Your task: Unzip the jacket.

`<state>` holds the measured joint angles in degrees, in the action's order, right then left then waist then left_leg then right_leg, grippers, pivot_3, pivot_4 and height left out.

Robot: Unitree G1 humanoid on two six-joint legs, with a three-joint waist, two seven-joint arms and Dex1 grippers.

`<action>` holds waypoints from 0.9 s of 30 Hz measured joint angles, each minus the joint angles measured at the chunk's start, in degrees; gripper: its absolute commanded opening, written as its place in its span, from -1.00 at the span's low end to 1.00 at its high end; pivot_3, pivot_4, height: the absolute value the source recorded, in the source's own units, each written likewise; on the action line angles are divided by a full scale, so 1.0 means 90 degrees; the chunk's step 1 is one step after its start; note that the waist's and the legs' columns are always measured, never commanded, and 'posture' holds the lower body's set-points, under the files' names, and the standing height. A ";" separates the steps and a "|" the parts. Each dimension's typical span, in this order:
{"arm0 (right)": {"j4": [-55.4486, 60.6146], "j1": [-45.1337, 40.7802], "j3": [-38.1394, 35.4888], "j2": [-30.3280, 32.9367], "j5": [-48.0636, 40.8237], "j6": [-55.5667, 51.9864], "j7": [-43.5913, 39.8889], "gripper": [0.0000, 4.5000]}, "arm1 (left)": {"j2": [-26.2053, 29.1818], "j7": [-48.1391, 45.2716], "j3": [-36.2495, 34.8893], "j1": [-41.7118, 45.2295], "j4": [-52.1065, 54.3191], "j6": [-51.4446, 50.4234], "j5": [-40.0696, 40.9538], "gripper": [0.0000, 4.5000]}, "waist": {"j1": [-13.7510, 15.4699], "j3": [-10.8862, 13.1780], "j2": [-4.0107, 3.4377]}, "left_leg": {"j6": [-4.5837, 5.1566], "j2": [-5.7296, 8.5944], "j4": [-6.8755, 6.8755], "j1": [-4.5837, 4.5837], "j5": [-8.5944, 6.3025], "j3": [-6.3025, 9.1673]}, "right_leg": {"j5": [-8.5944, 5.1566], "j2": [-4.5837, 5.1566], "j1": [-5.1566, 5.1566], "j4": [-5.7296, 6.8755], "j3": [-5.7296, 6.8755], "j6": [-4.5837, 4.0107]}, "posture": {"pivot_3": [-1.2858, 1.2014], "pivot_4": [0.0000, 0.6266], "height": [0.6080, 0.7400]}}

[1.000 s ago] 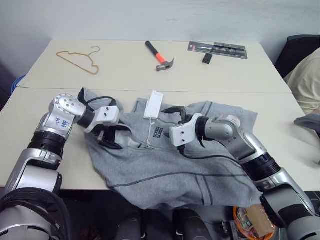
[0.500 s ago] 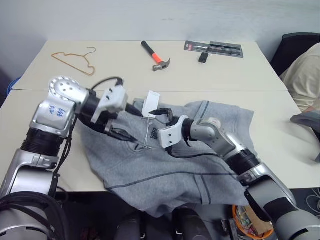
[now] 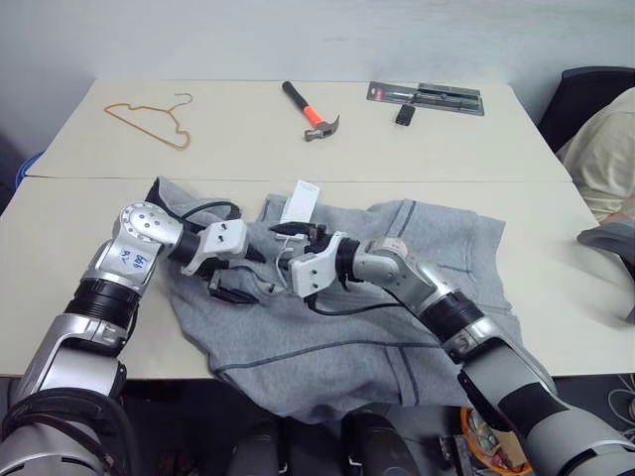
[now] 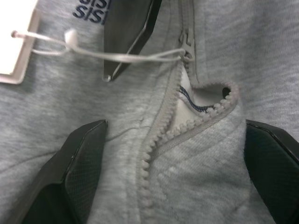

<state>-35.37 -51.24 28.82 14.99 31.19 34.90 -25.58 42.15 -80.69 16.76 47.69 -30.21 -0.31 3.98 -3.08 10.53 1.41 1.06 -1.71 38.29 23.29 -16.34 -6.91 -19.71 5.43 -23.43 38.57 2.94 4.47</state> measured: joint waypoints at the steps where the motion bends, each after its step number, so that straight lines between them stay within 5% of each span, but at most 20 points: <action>1: -0.0121 -0.0013 0.0000 -0.0011 0.0018 -0.0007 0.0046 -0.20 | -0.0017 0.0005 -0.0012 -0.0019 0.0012 -0.0004 0.0001 1.00 | -0.0002 0.0000 0.0000 | 0.0000 0.0000 0.0000 0.0000 0.0000 0.0000 | 0.0000 0.0000 0.0001 0.0001 0.0000 0.0000 | 0.03 -0.52 1.00; 6: -0.0406 -0.0012 -0.0021 -0.0042 0.0005 -0.0145 0.0166 -0.98 | -0.0064 0.0099 -0.0131 -0.0262 0.0148 -0.0039 0.0005 1.00 | -0.0009 0.0000 0.0000 | 0.0000 -0.0001 -0.0001 -0.0001 0.0000 0.0001 | 0.0000 0.0000 0.0000 0.0002 0.0000 0.0000 | 0.03 -0.52 1.00; 14: 0.0725 0.0995 -0.0742 -0.0086 -0.1031 -0.1178 -0.0155 -1.00 | -0.0142 0.0201 -0.0245 -0.0416 0.0367 -0.0151 0.0004 1.00 | 0.0010 0.0000 0.0000 | 0.0000 0.0000 -0.0001 -0.0001 0.0000 0.0004 | 0.0000 0.0002 0.0004 0.0000 0.0000 0.0000 | 0.03 -0.52 1.00; 27: 0.5761 0.3222 -0.3796 0.0320 -0.3654 -0.6312 -0.0208 -1.00 | -0.0522 0.0244 -0.0217 -0.0283 -0.0061 0.0340 -0.0253 1.00 | 0.0174 0.0000 0.0000 | 0.0002 0.0002 -0.0002 -0.0003 -0.0002 0.0008 | 0.0000 0.0004 0.0005 0.0001 0.0002 0.0000 | 0.03 -0.52 1.00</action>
<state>16.48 -22.24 -5.34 17.87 -1.70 -21.91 -27.45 37.44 -78.50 14.81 45.15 -30.76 2.75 1.70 -1.52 10.53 1.41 1.08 -1.69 38.27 23.26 -16.35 -6.84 -19.71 5.46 -23.38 38.57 2.95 4.47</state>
